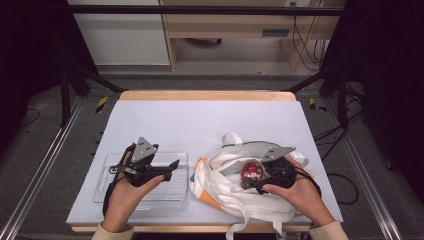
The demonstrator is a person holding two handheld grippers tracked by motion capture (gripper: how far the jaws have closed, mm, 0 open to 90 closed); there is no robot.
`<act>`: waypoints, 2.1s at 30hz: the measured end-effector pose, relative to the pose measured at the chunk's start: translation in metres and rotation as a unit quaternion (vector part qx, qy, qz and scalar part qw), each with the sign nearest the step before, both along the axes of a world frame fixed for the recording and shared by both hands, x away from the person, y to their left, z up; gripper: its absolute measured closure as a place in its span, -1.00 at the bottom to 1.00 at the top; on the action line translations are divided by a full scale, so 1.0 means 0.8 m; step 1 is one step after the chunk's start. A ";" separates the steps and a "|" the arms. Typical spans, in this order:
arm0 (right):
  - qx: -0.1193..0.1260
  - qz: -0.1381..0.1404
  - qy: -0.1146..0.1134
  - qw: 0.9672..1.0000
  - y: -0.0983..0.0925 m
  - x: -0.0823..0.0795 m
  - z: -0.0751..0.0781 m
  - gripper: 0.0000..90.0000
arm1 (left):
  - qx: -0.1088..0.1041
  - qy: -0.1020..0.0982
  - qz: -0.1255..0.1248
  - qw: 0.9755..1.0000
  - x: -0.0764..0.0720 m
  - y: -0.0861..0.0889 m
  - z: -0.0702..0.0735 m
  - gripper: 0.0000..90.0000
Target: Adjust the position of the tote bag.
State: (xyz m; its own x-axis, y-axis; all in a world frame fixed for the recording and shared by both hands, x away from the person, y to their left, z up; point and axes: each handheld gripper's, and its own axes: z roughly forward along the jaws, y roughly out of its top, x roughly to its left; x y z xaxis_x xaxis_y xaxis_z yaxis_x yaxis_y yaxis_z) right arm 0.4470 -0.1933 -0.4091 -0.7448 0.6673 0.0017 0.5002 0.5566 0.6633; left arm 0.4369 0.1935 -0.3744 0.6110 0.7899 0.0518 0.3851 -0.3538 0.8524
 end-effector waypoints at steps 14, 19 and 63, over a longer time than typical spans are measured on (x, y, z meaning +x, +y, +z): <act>-0.024 0.014 0.022 0.999 0.013 0.010 -0.013 -0.66 | 0.009 0.004 0.011 1.000 0.001 0.014 -0.004 -0.66; -0.027 0.013 0.030 0.999 0.016 0.015 -0.016 -0.65 | 0.011 0.007 0.010 1.000 0.001 0.015 -0.005 -0.66; -0.055 -0.002 0.032 0.998 0.030 0.022 -0.025 -0.43 | 0.012 0.011 0.012 1.000 0.002 0.022 -0.006 -0.66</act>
State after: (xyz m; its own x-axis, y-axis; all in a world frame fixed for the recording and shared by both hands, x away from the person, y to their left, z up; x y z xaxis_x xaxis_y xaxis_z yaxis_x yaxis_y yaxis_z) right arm 0.4646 -0.1697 -0.4289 -0.7427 0.6691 -0.0245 0.5419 0.6222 0.5650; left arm 0.4387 0.2115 -0.3789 0.5931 0.8032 0.0566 0.4130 -0.3638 0.8349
